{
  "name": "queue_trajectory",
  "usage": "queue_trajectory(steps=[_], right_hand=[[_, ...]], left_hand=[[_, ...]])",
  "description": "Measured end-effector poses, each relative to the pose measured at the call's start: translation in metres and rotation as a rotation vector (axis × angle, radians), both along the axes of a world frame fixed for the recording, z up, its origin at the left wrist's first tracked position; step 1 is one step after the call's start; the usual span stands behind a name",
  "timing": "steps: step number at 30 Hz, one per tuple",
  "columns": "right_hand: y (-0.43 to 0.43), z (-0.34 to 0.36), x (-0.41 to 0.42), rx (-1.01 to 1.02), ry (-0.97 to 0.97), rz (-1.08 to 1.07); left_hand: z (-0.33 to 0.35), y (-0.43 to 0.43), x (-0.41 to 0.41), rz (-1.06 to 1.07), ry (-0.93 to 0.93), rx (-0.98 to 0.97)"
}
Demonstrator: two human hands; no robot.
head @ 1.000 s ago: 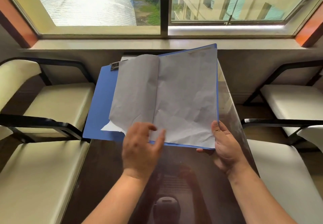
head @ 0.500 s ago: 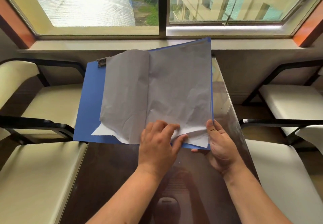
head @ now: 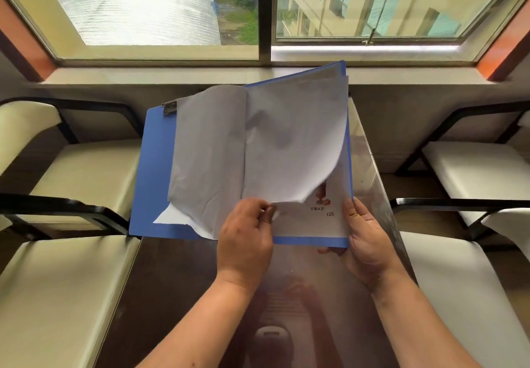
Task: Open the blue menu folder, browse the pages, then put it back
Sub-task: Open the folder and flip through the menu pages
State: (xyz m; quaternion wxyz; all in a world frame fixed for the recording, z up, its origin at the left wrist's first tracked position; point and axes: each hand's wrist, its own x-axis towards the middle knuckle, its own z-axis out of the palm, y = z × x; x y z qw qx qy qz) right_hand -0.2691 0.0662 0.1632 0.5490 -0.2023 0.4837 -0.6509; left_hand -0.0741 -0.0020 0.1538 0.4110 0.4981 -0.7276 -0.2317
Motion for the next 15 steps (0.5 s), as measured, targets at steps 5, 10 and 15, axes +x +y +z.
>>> queue_trajectory(steps=[5,10,15], right_hand=[[0.002,0.003,-0.007,-0.003,-0.010,-0.020],[-0.001,0.004,-0.013,-0.017,-0.011,-0.043],[-0.005,0.003,-0.013,-0.017,-0.006,-0.036]], left_hand=[[-0.010,-0.014,0.021,0.281,0.432,0.296],[-0.025,-0.026,0.042,0.472,0.616,0.507],[-0.026,-0.027,0.047,0.503,0.487,0.591]])
